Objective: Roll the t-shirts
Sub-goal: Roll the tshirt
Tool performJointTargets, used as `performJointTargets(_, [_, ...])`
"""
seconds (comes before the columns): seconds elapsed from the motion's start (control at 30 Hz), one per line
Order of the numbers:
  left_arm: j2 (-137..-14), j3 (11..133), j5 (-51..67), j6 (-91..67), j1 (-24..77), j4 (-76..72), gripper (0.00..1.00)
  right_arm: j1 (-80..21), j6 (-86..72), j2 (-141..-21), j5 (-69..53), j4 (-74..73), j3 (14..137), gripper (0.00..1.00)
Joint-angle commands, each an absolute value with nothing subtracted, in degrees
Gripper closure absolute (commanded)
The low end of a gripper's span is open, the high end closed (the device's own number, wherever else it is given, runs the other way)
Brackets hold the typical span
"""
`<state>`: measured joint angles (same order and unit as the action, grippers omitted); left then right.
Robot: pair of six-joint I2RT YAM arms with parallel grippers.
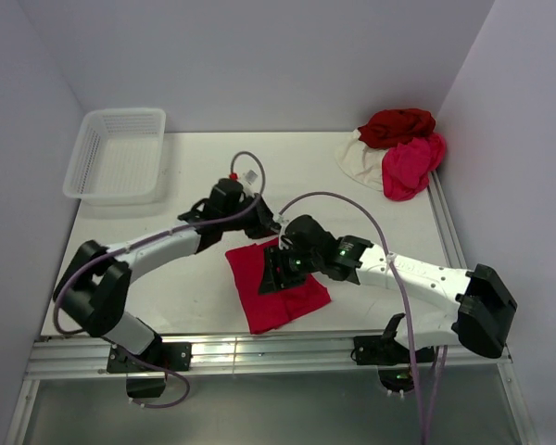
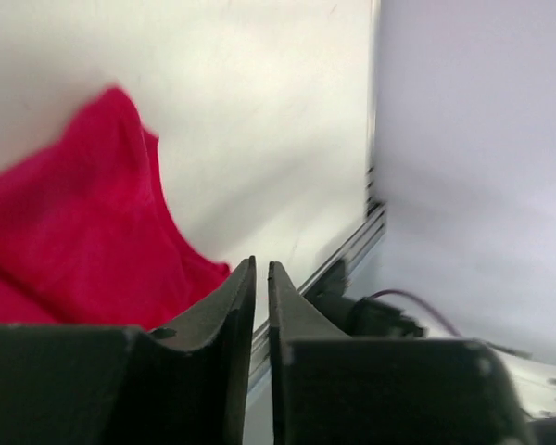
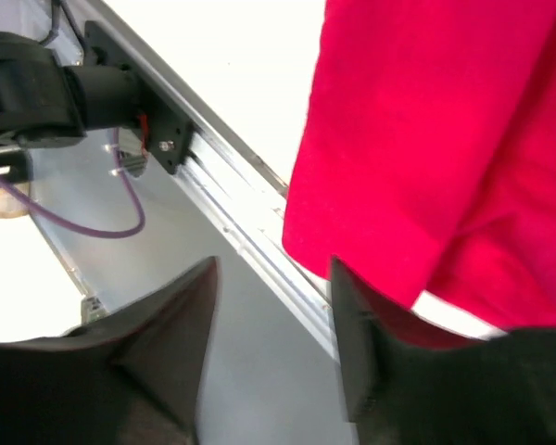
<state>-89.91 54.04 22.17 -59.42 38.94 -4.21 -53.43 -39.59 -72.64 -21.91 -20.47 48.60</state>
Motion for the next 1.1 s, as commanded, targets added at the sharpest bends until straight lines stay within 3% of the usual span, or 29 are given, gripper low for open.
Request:
performJointTargets(0.0, [-82.28, 56.78, 23.46, -56.08, 30.98, 7.00, 0.82, -57.12, -39.29, -75.65, -13.83, -25.82, 54.82, 0.39])
performJointTargets(0.07, [-77.62, 53.54, 26.00, -55.55, 26.74, 9.04, 0.77, -60.71, -39.29, -79.69, -9.86, -30.38, 59.38, 0.39])
performJointTargets(0.1, [-74.48, 52.39, 26.36, -54.24, 22.63, 10.53, 0.74, -62.21, -39.81, -81.11, -5.49, -32.06, 60.98, 0.19])
performJointTargets(0.17, [-71.47, 49.49, 27.94, -52.39, 18.91, 15.36, 0.59, -65.72, -40.16, -86.54, -2.65, -37.84, 66.32, 0.18])
performJointTargets(0.2, [-70.15, 48.61, 28.47, -50.82, 16.11, 16.77, 0.54, -66.87, -40.43, -88.31, 1.10, -39.79, 68.10, 0.01])
performJointTargets(0.27, [-66.63, 45.89, 29.09, -49.31, 14.33, 19.85, 0.44, -70.29, -40.34, -92.26, 4.64, -44.53, 72.66, 0.00])
performJointTargets(0.37, [-63.20, 41.41, 29.79, -49.39, 13.62, 20.22, 0.37, -72.77, -41.13, -95.87, 9.39, -49.20, 76.62, 0.00])
performJointTargets(0.47, [-60.12, 35.96, 30.58, -52.11, 13.62, 17.16, 0.36, -74.44, -41.92, -100.00, 12.21, -52.45, 79.26, 0.13])
performJointTargets(0.77, [-56.87, 29.18, 31.99, -54.58, 13.62, 12.92, 0.36, -80.15, -42.54, -109.68, 18.45, -57.56, 84.55, 0.19])
performJointTargets(0.93, [-57.39, 29.36, 32.34, -53.88, 13.62, 12.75, 0.36, -80.42, -42.89, -113.37, 21.44, -58.71, 84.64, 0.30])
performJointTargets(1.03, [-57.74, 28.74, 32.87, -54.05, 13.62, 11.87, 0.36, -80.25, -43.68, -113.73, 22.85, -58.10, 83.33, 0.39])
performJointTargets(1.07, [-57.92, 28.57, 32.96, -54.14, 13.62, 11.69, 0.36, -80.16, -43.94, -113.21, 22.85, -56.62, 81.93, 0.50])
